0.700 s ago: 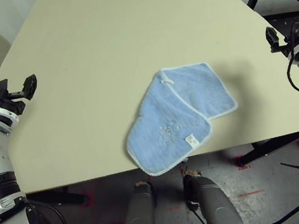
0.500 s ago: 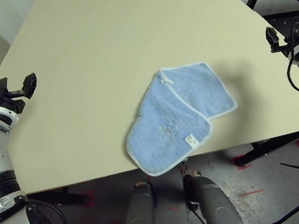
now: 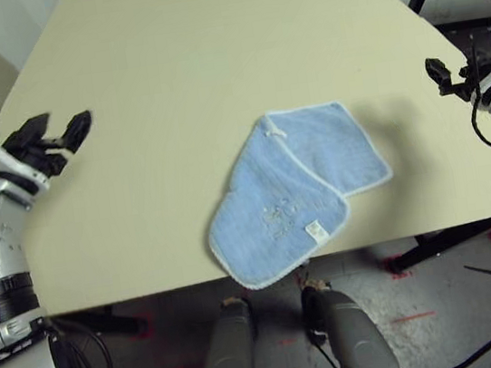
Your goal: Fold the towel and set it aside.
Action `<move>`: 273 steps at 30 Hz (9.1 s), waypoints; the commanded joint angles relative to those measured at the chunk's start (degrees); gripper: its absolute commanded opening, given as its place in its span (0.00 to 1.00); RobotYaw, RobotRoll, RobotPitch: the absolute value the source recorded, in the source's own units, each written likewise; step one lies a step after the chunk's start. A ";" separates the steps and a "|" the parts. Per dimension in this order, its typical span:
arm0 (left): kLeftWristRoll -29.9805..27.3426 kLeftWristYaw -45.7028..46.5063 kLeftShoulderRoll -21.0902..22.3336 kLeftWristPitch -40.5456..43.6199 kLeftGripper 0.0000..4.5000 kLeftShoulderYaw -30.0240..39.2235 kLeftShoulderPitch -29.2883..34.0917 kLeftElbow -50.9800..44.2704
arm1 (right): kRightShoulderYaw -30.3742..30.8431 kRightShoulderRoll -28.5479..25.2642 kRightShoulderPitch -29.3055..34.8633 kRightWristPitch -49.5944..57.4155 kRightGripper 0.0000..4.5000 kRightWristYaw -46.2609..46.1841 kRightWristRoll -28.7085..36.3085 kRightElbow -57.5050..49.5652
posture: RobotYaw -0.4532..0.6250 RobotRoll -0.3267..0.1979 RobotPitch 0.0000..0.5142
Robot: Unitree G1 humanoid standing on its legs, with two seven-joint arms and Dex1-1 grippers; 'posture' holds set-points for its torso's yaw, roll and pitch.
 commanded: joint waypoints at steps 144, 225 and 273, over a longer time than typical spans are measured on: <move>6.35 3.83 -14.83 41.88 0.00 -5.44 -20.00 -22.93 | 3.45 2.26 -11.74 -4.35 0.00 1.71 -9.07 3.66 | 0.66 0.62 0.26; -11.27 1.45 -12.46 10.52 0.00 -2.96 -2.89 -10.28 | 0.62 -2.05 -8.73 1.30 0.00 37.60 -0.77 1.24 | 0.60 0.62 0.32; -8.26 -7.99 -8.48 2.09 0.00 -4.33 8.74 -2.34 | 6.56 1.26 0.84 -0.29 0.00 17.71 -4.16 -0.33 | 0.59 0.62 0.34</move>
